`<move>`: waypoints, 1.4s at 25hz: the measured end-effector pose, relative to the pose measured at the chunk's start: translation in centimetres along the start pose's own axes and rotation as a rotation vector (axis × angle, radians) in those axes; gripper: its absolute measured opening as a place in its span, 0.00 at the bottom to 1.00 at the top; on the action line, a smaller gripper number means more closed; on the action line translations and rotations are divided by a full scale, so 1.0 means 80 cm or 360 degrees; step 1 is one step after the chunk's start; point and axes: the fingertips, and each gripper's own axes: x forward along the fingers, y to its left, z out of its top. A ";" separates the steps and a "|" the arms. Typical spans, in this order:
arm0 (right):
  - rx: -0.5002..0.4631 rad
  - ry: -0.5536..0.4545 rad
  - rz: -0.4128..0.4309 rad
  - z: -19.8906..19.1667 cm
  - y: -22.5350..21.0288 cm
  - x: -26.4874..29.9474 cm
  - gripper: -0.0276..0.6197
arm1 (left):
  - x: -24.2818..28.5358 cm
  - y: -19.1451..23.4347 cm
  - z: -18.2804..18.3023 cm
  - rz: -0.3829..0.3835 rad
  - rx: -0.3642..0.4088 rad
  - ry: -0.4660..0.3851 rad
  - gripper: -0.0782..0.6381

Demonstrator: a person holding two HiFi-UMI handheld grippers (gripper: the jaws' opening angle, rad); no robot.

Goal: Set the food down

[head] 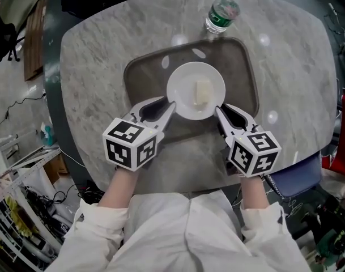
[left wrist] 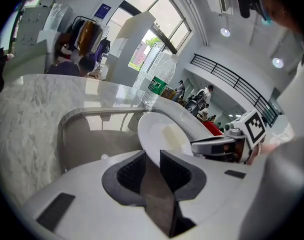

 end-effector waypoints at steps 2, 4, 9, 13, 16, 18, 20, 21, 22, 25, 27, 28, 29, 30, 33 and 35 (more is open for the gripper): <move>0.0007 0.0004 -0.0002 0.000 -0.002 0.000 0.14 | 0.003 0.000 0.001 0.0000 -0.0027 -0.0002 0.22; 0.0012 0.0003 -0.0003 0.000 -0.003 0.001 0.14 | 0.005 0.001 0.001 0.0002 -0.0031 0.0004 0.22; -0.0001 -0.0003 -0.0027 -0.001 -0.004 0.005 0.14 | 0.007 0.004 0.002 0.0020 -0.0011 0.0019 0.22; -0.0096 0.0002 -0.0042 0.000 -0.006 0.011 0.14 | 0.015 0.006 0.000 0.0024 -0.0006 0.0031 0.23; -0.0123 -0.0010 -0.0045 0.004 -0.005 0.002 0.14 | 0.012 0.002 0.003 0.0036 0.0007 0.0019 0.23; -0.0116 -0.0035 -0.0043 0.006 -0.001 -0.006 0.14 | 0.006 0.000 0.005 0.0049 -0.0001 -0.0010 0.24; -0.0113 -0.0059 -0.0034 0.008 0.003 -0.006 0.14 | 0.001 0.006 0.009 0.0074 -0.0019 -0.0048 0.25; -0.0115 -0.0070 -0.0029 0.010 0.005 -0.005 0.14 | 0.000 0.011 0.011 0.0090 -0.0024 -0.0066 0.26; -0.0119 -0.0080 -0.0024 0.011 0.006 -0.005 0.14 | -0.003 0.014 0.012 0.0103 -0.0025 -0.0082 0.26; -0.0142 -0.0097 -0.0006 0.009 0.008 -0.010 0.14 | -0.010 0.012 0.013 0.0114 -0.0006 -0.0118 0.26; -0.0160 -0.0098 0.0018 0.003 0.008 -0.016 0.14 | -0.016 0.003 0.010 0.0106 0.0012 -0.0139 0.26; -0.0168 -0.0101 0.0030 0.001 0.009 -0.019 0.14 | -0.019 -0.003 0.008 0.0098 0.0016 -0.0150 0.26; -0.0175 -0.0106 0.0043 -0.002 0.011 -0.024 0.14 | -0.022 -0.009 0.005 0.0090 0.0016 -0.0161 0.26; -0.0183 -0.0112 0.0056 -0.003 0.014 -0.029 0.14 | -0.026 -0.015 0.003 0.0084 0.0015 -0.0172 0.26; -0.0210 -0.0135 0.0106 -0.006 0.024 -0.042 0.13 | -0.039 -0.033 -0.003 0.0079 0.0029 -0.0216 0.26; -0.0220 -0.0144 0.0147 -0.010 0.033 -0.052 0.12 | -0.050 -0.042 -0.006 0.0088 0.0047 -0.0251 0.26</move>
